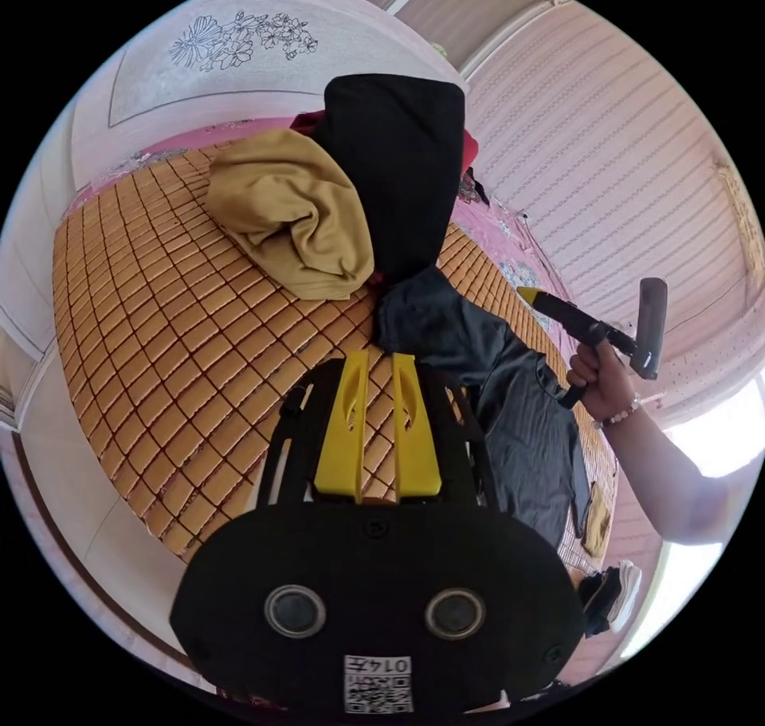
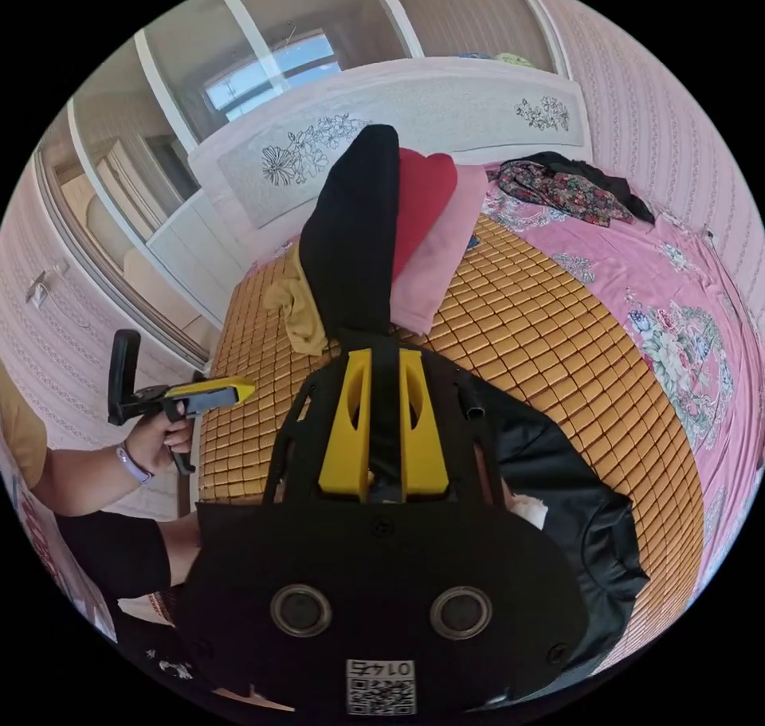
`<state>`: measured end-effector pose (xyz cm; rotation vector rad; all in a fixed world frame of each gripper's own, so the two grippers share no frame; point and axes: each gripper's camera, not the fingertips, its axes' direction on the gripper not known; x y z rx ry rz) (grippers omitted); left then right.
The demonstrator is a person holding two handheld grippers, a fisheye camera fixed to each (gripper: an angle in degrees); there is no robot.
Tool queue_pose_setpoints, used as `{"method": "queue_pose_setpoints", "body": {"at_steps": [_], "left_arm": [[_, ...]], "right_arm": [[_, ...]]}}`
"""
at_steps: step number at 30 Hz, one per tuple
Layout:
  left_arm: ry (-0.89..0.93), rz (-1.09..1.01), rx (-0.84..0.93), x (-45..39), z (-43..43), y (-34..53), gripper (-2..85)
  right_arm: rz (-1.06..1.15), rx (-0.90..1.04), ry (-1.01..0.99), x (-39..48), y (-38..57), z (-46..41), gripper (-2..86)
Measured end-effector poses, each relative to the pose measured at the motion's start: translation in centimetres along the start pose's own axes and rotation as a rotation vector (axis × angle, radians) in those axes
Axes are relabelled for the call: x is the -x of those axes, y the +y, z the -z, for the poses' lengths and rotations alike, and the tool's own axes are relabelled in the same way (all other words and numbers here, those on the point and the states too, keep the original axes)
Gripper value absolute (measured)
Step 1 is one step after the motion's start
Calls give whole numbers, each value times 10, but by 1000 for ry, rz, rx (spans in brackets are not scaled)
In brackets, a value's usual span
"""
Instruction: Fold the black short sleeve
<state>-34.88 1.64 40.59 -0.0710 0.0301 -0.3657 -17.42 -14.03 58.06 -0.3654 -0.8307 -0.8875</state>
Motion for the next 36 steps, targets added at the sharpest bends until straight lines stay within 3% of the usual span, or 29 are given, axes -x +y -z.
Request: {"method": "queue_pose_setpoints", "body": {"at_steps": [3, 8, 14, 21, 27, 31, 36], "left_arm": [[19, -8, 31, 6, -16, -3, 68], [5, -33, 72, 7, -47, -22, 88], [-62, -147, 145, 0, -73, -33, 50], [-68, -175, 139, -1, -69, -29, -2], [116, -298, 7, -30, -42, -26, -9], [265, -528, -98, -80, -11, -6, -7], [501, -671, 68, -130, -13, 28, 23]], "right_arm": [[-1, 96, -24, 10, -2, -27, 54], [-11, 101, -51, 32, -22, -57, 67], [-184, 91, -51, 30, -51, -94, 105], [-229, 100, -56, 22, -61, -99, 21], [-272, -113, -55, -7, -37, -19, 8], [-342, -286, -71, -27, 24, 76, 10], [-523, -260, 125, -31, 135, 139, 27]]}}
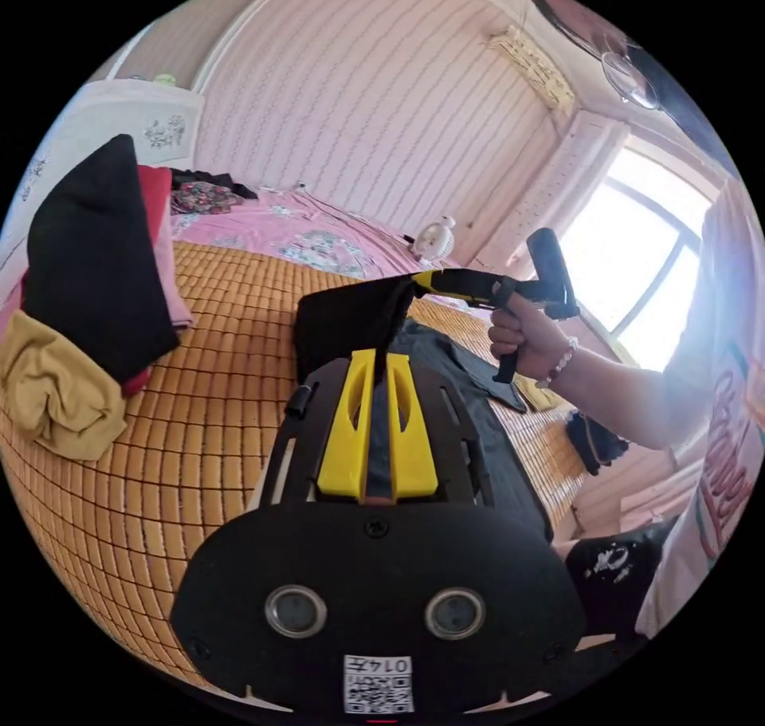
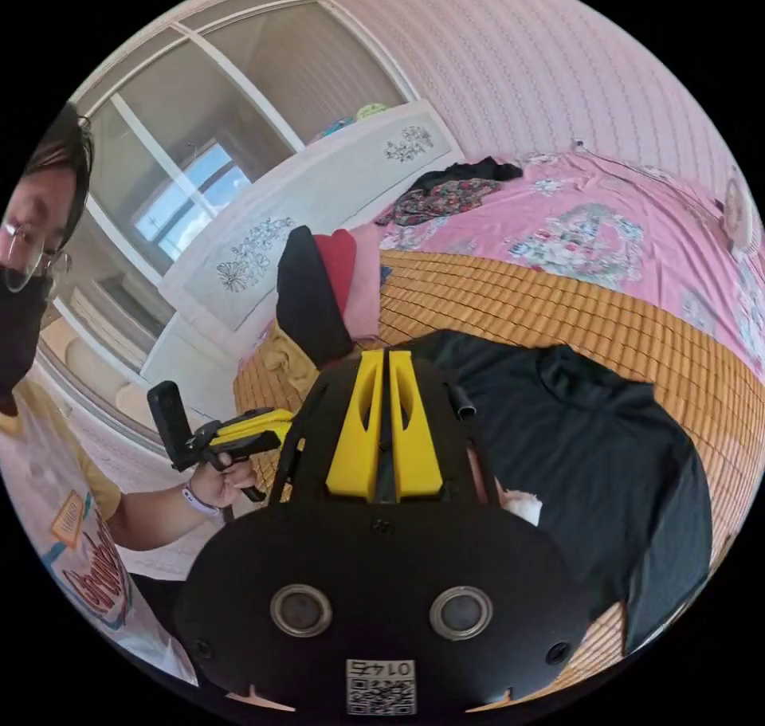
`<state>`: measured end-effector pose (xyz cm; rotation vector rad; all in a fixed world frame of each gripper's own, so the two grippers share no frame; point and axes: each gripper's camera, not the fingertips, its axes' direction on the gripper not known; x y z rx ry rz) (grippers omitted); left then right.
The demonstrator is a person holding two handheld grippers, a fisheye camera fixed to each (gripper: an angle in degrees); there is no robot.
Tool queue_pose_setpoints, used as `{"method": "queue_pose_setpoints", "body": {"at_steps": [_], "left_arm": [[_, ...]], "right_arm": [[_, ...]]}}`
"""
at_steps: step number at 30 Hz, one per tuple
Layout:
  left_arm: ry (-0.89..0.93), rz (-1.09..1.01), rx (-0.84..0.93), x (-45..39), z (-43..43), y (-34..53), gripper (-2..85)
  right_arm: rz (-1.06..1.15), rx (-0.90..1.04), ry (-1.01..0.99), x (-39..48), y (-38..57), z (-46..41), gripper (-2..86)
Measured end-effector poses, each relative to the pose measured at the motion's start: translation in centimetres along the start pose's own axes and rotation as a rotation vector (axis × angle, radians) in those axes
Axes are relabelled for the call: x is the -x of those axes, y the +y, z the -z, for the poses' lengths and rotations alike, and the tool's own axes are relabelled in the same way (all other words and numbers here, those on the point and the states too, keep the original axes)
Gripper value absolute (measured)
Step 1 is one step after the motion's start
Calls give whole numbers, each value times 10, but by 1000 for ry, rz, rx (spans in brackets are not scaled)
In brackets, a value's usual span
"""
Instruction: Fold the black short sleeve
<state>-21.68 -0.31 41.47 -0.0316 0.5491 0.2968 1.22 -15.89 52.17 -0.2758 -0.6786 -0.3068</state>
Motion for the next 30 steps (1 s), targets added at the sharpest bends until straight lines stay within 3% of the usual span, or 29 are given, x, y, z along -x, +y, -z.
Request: {"method": "queue_pose_setpoints", "body": {"at_steps": [3, 8, 15, 21, 26, 30], "left_arm": [[43, 37, 140, -13, -32, 13, 41], [-128, 64, 295, -13, -68, 16, 49], [-270, 79, 342, 5, -107, -16, 64], [-342, 27, 443, 2, -154, -45, 54], [-413, 66, 399, 0, -158, -56, 45], [-306, 217, 345, 9, -158, -57, 58]], "right_arm": [[-133, 162, 178, -41, 52, 7, 70], [-269, 270, 159, -72, 89, 2, 93], [-235, 257, 102, -70, 65, -24, 96], [-12, 359, 52, -24, 57, -61, 87], [89, 432, 99, -6, 73, -78, 83], [60, 404, 57, -10, 75, -62, 83]]}}
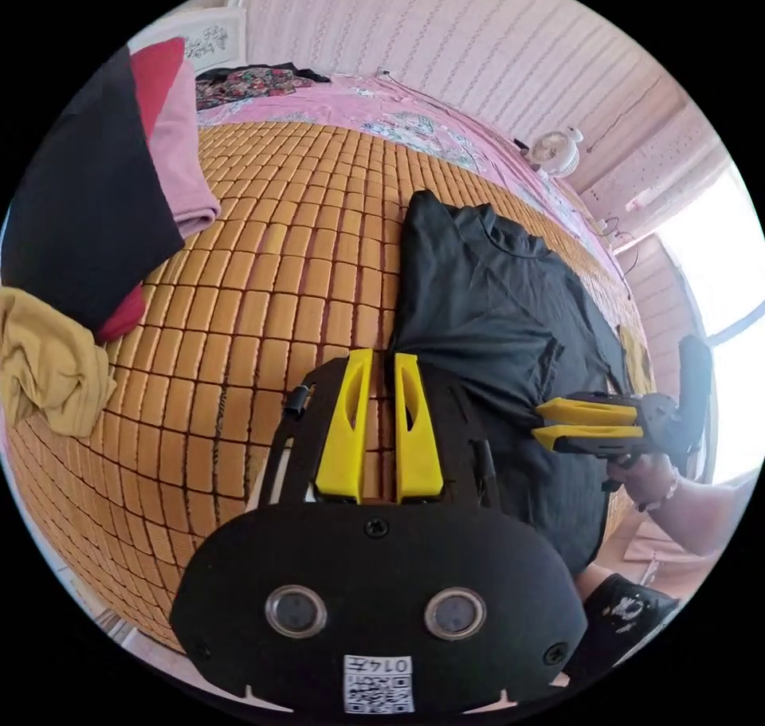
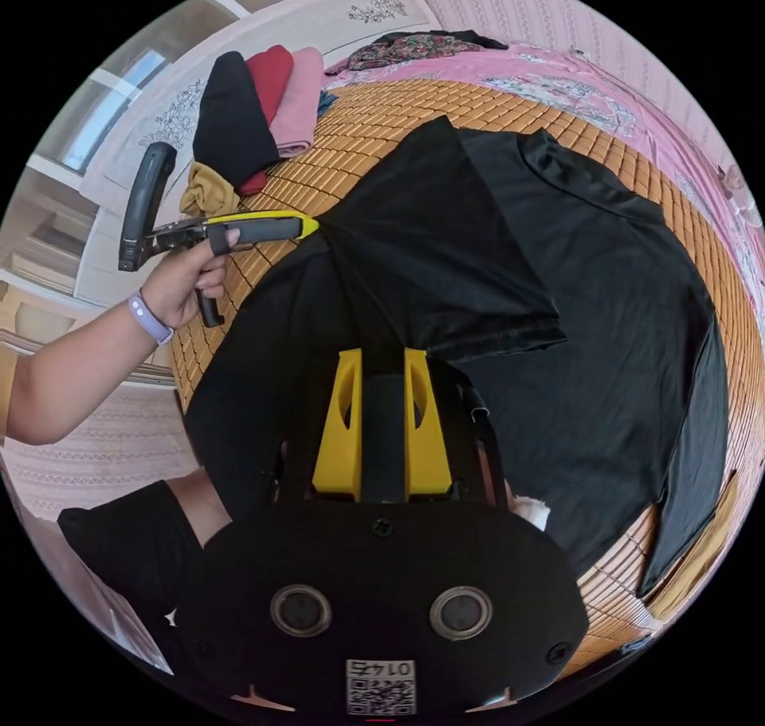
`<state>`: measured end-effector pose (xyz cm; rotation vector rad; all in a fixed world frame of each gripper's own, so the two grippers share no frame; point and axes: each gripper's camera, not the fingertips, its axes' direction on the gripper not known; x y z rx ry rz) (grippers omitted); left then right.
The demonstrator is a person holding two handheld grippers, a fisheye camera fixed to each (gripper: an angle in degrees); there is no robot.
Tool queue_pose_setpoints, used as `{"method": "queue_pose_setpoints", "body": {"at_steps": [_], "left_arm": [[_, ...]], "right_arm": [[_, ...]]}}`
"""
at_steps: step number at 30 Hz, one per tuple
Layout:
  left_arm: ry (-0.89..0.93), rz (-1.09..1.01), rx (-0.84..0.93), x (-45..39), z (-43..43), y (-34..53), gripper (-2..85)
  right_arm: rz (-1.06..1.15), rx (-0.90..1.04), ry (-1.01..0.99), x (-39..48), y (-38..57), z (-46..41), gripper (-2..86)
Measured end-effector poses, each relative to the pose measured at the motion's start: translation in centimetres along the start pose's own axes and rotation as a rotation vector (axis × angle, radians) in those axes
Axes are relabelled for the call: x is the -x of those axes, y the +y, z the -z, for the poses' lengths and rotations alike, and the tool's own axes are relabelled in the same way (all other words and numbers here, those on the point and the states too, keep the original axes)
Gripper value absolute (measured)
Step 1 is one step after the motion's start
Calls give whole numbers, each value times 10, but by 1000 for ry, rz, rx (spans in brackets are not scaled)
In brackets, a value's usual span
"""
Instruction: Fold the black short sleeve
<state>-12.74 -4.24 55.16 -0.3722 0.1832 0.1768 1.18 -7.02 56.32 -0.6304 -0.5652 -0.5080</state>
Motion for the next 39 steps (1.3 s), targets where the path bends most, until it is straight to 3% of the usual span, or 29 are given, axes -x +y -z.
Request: {"method": "queue_pose_setpoints", "body": {"at_steps": [6, 14, 17, 24, 29, 34, 39], "left_arm": [[-59, -109, -45, -56, 20, -3, 65], [78, -339, 147, -169, -32, -4, 64], [64, -335, 253, -184, -51, -1, 60], [89, -305, 253, -196, -48, -9, 63], [102, -383, 195, -224, -20, -23, 64], [159, -539, 181, -276, -25, -44, 61], [257, -714, 182, -355, -56, -78, 64]], "right_arm": [[-218, -136, 68, -48, 20, 43, 83], [-330, -120, 115, -85, 13, 37, 53], [-332, -112, 135, -86, 16, 38, 35], [-385, -155, 86, -92, 38, 49, 40], [-502, -311, 111, -95, 112, 103, 50], [-908, -408, 330, -145, 239, 158, 68], [-1023, -456, 291, -180, 280, 165, 81]]}}
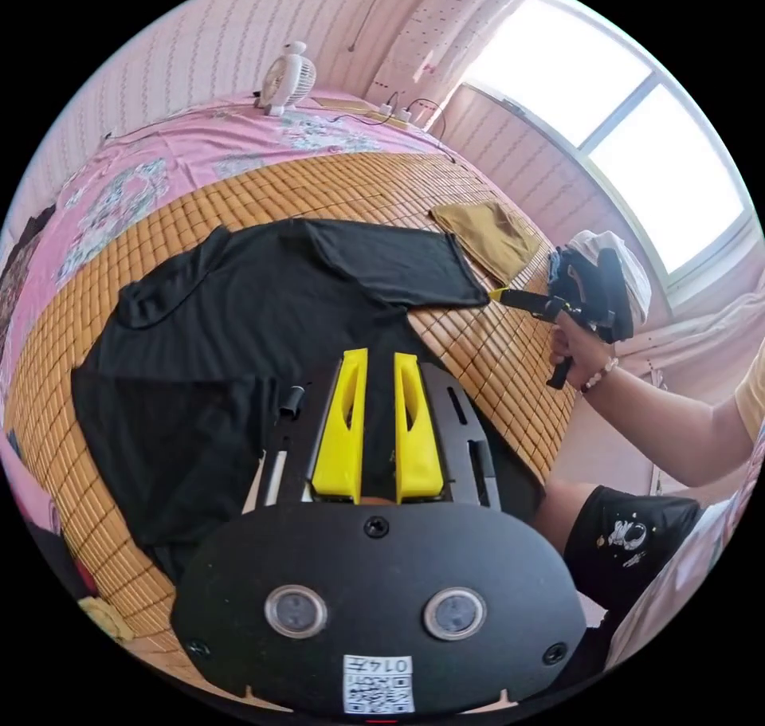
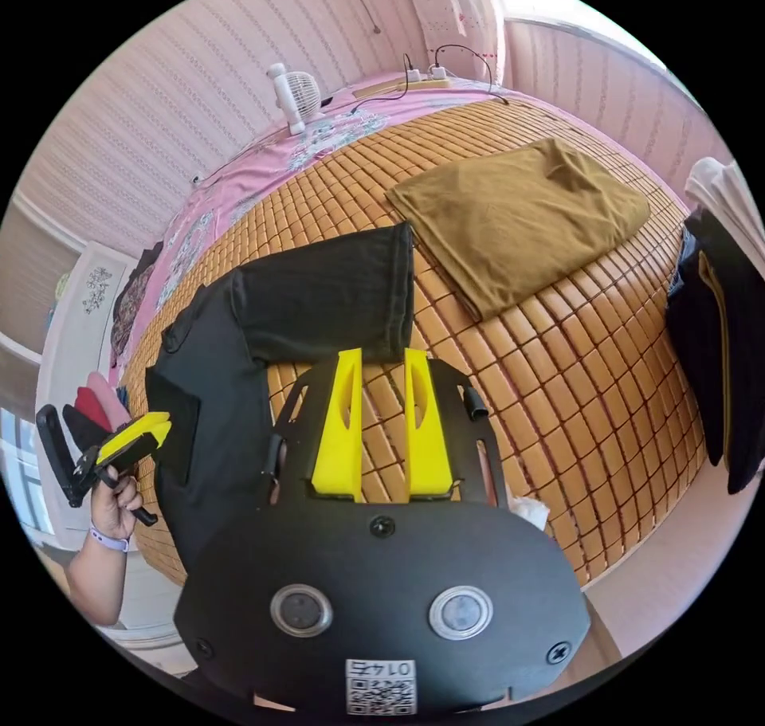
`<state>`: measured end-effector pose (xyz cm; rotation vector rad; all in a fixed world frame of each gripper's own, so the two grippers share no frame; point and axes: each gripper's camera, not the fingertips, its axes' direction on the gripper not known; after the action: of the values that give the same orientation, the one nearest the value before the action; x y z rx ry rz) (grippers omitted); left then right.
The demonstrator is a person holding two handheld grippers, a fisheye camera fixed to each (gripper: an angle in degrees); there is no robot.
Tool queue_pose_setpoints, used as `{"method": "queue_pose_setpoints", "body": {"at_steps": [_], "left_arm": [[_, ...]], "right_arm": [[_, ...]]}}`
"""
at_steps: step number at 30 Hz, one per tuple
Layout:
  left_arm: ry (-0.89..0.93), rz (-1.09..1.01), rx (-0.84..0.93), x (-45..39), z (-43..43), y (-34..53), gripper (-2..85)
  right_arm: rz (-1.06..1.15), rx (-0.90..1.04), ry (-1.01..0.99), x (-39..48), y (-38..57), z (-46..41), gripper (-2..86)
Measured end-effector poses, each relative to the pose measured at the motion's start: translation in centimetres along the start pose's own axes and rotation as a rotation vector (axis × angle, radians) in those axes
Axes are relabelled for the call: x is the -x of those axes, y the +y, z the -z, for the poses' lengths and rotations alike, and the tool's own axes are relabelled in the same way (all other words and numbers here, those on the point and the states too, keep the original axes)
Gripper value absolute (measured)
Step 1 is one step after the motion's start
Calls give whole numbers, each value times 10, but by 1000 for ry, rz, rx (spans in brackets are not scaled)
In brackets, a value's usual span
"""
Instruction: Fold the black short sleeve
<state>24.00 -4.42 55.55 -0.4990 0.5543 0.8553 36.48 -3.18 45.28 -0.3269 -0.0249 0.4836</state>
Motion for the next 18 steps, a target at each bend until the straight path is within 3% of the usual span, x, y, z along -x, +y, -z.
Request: {"method": "queue_pose_setpoints", "body": {"at_steps": [6, 18], "left_arm": [[81, -146, 52, -43, -64, -101, 77], [-54, -222, 165, -108, -166, -197, 66]], "right_arm": [[-10, 40, -38, -20, 5, -10, 45], [87, 33, -80, -42, 13, 4, 22]]}}
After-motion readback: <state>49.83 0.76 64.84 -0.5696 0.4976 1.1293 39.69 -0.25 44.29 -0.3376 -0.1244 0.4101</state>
